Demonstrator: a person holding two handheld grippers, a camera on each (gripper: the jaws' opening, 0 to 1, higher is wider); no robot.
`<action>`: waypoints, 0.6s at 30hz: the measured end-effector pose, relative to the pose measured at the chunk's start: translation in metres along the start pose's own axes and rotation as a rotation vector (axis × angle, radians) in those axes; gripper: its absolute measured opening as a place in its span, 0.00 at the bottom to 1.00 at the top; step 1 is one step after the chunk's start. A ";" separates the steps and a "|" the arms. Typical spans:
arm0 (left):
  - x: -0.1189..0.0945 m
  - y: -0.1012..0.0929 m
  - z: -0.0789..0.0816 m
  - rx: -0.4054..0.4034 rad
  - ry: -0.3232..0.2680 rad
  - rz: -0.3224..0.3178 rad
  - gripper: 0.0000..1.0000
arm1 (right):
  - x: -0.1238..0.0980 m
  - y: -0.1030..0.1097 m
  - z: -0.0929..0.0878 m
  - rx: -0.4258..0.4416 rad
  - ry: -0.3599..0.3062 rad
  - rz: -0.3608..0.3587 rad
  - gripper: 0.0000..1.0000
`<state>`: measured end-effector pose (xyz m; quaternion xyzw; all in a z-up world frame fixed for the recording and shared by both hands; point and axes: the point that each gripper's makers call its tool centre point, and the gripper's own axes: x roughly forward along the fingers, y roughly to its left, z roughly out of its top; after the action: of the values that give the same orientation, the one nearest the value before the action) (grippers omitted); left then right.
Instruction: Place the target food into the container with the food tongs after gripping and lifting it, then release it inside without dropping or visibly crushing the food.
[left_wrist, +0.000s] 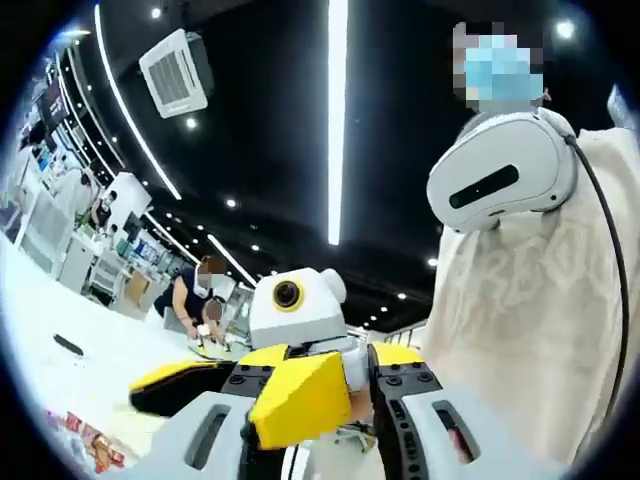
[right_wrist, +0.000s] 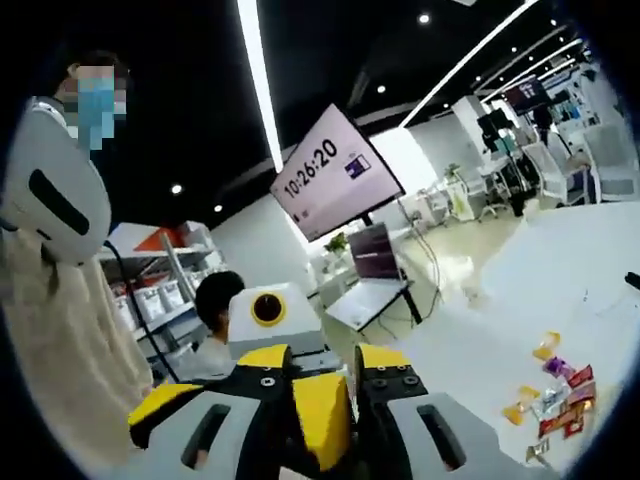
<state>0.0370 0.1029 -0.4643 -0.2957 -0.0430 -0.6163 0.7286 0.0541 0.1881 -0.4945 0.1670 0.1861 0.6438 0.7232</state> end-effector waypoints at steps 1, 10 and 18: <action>-0.006 0.013 0.004 -0.050 -0.028 0.069 0.31 | -0.012 -0.016 0.001 -0.055 0.018 -0.054 0.26; -0.074 0.064 0.018 0.010 -0.097 0.399 0.44 | -0.110 -0.105 0.026 -0.061 -0.079 -0.440 0.39; -0.101 0.092 0.066 0.383 -0.162 0.715 0.96 | -0.156 -0.150 0.025 -0.036 -0.270 -0.705 0.69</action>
<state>0.1179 0.2286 -0.4879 -0.1984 -0.1085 -0.2799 0.9330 0.1811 0.0158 -0.5362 0.1633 0.1238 0.3307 0.9212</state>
